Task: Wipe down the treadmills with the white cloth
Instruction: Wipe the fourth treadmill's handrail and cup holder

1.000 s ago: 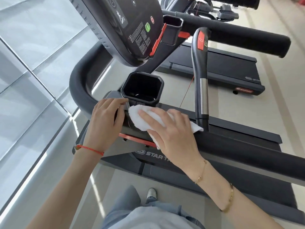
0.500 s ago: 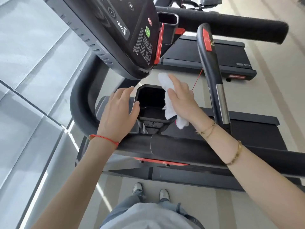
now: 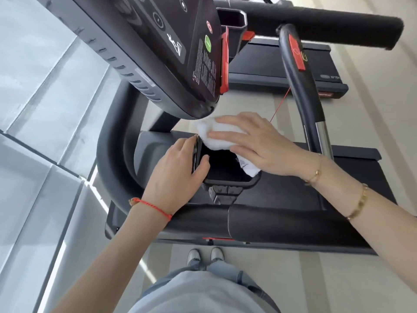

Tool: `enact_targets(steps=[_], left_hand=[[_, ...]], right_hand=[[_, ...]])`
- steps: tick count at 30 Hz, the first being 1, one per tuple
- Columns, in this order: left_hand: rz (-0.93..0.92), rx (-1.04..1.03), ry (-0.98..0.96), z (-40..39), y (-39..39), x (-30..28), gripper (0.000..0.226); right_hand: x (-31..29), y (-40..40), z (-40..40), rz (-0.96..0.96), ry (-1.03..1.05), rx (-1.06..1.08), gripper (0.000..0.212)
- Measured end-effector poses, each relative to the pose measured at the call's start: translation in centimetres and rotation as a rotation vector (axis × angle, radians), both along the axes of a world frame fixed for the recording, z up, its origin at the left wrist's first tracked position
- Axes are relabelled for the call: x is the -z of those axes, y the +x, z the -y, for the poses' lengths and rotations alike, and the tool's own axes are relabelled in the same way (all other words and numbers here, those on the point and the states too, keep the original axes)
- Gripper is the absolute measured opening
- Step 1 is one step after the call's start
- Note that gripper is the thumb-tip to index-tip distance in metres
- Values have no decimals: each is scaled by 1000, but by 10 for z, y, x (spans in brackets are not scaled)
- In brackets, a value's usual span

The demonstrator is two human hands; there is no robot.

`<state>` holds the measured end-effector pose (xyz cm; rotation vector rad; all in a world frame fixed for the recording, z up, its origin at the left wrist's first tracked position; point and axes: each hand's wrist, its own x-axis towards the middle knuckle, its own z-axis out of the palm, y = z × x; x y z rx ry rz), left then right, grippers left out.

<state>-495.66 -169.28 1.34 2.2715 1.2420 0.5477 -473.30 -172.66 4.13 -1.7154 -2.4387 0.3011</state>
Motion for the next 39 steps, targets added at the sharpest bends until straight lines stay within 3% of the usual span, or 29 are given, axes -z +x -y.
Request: enact_targets(steps=[9,16,22,28,35,39], left_hand=[[-12,-20,46,5,1,0,51],[-17,-25,47,4,1,-4,39],[-38,-17,50,4,1,-2,52],[-34,-14,42,4,1,-2,44],[-30,-9,47,5,0,-2,51],[-23,-13,37,5,1,-2,51]], right_hand=[[11,18,7,-195,-47,11,43],[-1,1,-27,-70,-34,-124,44],[6,27,6,-340,-130,29,43],[-1,-8,-31,-117,-84,-50,44],[1,25,-11,-338,-230,134,43],[-3,1,-33,-116,-184,70,41]])
